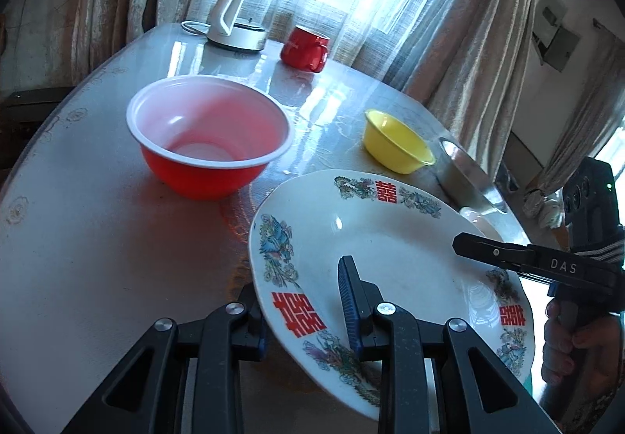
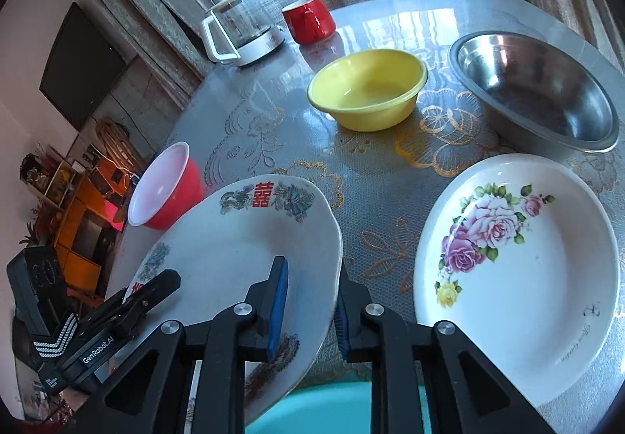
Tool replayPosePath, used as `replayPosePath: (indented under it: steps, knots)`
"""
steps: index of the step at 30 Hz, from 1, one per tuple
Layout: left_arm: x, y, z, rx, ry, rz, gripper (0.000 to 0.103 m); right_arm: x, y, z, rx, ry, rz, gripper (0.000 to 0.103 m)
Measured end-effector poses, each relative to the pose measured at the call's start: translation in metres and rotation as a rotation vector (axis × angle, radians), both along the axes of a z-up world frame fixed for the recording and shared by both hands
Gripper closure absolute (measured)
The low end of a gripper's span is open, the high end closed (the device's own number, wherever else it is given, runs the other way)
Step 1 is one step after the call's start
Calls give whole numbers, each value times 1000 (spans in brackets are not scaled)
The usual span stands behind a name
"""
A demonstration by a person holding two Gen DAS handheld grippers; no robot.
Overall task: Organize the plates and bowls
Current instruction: 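Lift the held plate with the left gripper and carry it over the teal plate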
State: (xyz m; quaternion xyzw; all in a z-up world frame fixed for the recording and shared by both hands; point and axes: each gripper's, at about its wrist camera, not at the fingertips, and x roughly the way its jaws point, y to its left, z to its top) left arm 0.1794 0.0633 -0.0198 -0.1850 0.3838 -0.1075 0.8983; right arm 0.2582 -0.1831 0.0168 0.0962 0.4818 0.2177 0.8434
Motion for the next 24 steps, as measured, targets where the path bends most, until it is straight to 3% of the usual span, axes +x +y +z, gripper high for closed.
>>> replayPosePath:
  steps: [11,24]
  knots:
    - [-19,-11,19,-30,-128,-62,75,-54,-22,25,74,-97,-87,82]
    - [-41,-43,31,-28,-198,-215,73,-123,-55,38,143,-168,-226,82]
